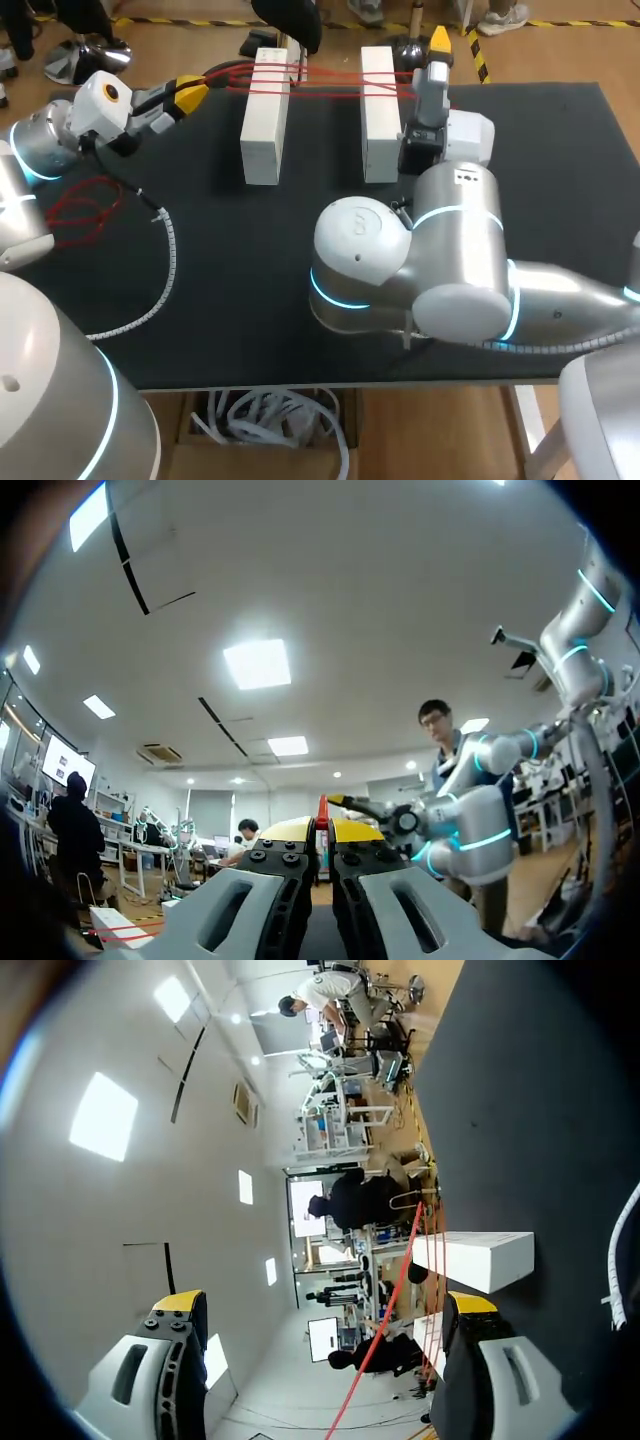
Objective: Grab the tape and strap the tape.
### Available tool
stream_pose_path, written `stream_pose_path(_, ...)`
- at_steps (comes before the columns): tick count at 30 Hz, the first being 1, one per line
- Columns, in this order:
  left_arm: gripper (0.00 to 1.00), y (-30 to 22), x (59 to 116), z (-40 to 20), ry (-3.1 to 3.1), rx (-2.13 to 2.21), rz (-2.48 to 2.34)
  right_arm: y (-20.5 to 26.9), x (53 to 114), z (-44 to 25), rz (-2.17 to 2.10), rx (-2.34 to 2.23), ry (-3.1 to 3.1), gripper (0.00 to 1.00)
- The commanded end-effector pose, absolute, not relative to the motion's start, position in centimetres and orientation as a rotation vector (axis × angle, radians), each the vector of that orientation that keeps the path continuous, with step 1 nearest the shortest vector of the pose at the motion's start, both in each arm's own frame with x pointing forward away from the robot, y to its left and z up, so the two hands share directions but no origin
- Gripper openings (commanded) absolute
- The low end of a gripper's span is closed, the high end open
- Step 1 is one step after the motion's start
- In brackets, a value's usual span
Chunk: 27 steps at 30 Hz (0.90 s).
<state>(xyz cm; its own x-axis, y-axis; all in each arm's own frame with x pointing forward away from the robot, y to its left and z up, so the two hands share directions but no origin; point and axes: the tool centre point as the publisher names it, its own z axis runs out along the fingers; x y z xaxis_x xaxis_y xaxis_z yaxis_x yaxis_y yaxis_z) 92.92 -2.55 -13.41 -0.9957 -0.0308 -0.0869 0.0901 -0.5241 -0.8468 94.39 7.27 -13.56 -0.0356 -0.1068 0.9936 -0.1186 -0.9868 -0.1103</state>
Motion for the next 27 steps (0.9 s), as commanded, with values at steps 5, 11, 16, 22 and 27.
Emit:
stream_pose_path(5,0.0,-2.6,92.9,-13.5,1.493,0.095,-2.681,7.4,94.6,-13.1,2.26,2.183,-0.238,0.82)
stream_pose_path(11,0.0,-2.6,92.9,-13.5,1.493,0.095,-2.681,7.9,94.8,-12.9,2.286,2.183,-0.224,0.7)
stream_pose_path(16,0.0,-2.6,92.9,-13.5,1.493,0.095,-2.681,8.2,94.9,-12.8,2.302,2.193,-0.217,0.68)
stream_pose_path(22,0.0,-2.6,92.9,-13.5,1.493,0.095,-2.681,8.9,94.8,-12.8,2.317,2.212,-0.211,0.72)
stream_pose_path(27,0.0,-2.6,92.9,-13.5,1.493,0.095,-2.681,9.2,94.5,-12.7,2.323,2.221,-0.208,0.69)
